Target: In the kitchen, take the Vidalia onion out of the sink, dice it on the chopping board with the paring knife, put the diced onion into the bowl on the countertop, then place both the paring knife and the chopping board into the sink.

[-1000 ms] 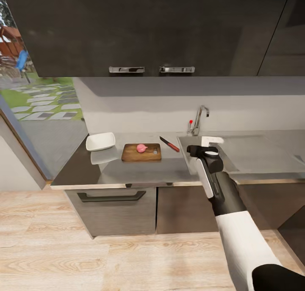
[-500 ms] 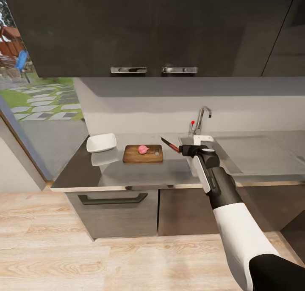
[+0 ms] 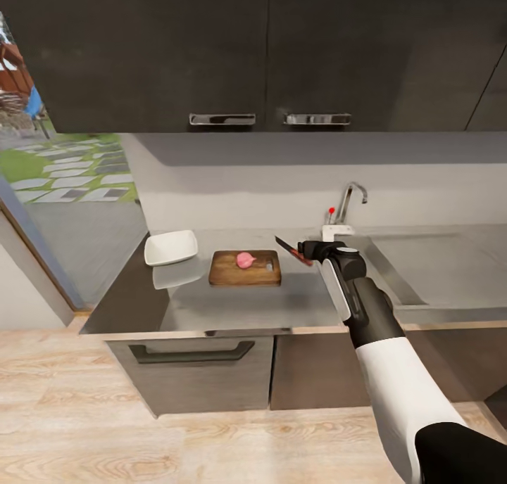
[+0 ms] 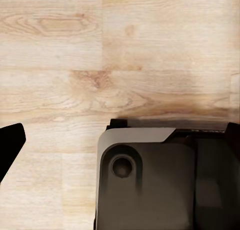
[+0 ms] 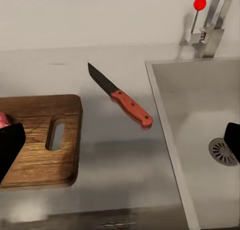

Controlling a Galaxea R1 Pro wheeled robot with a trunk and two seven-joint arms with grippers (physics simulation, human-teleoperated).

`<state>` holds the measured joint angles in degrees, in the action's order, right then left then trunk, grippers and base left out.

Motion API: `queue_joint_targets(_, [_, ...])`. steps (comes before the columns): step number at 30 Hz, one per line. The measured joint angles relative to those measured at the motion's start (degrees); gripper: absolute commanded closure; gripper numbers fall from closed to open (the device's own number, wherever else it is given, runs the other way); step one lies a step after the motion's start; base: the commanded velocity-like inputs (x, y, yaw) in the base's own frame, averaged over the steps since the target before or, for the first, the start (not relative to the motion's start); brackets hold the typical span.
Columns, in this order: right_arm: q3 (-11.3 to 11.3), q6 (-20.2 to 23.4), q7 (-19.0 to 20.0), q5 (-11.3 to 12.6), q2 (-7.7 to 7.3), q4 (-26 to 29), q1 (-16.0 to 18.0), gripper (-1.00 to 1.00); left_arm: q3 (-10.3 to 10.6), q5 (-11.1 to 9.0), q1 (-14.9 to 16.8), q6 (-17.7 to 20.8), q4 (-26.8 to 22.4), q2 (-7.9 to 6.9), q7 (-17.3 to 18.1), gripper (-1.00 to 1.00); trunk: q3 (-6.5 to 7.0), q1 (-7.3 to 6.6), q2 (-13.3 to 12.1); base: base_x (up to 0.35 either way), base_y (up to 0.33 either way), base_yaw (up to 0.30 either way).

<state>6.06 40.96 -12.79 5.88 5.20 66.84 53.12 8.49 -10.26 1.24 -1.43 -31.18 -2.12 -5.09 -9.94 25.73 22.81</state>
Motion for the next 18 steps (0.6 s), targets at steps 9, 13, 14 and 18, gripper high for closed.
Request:
queue_joint_targets(9, [-0.08,0.00,0.03,-0.06,-0.13,0.00,-0.15,-1.00,-0.01,0.12,0.01,0.00,0.01,0.00,0.02,-1.00,0.00,0.00,0.00,0.231,-0.171,0.000])
queue_joint_targets(13, [-0.07,0.00,0.05,-0.04,-0.17,0.00,-0.25,-1.00,-0.05,0.17,0.00,0.00,0.08,0.00,0.01,-1.00,0.00,0.00,0.00,0.224,-0.153,0.000])
queue_joint_targets(14, [-0.07,0.00,0.07,-0.02,-0.17,0.00,-0.25,-1.00,-0.07,0.17,-0.01,0.00,0.08,0.00,0.01,-1.00,0.00,0.00,0.00,0.219,-0.117,0.000])
queue_joint_targets(18, [-0.08,0.00,0.11,0.01,-0.18,0.00,-0.31,-1.00,-0.10,0.17,-0.01,0.00,0.09,0.00,0.01,-1.00,0.00,0.00,0.00,0.212,-0.100,0.000])
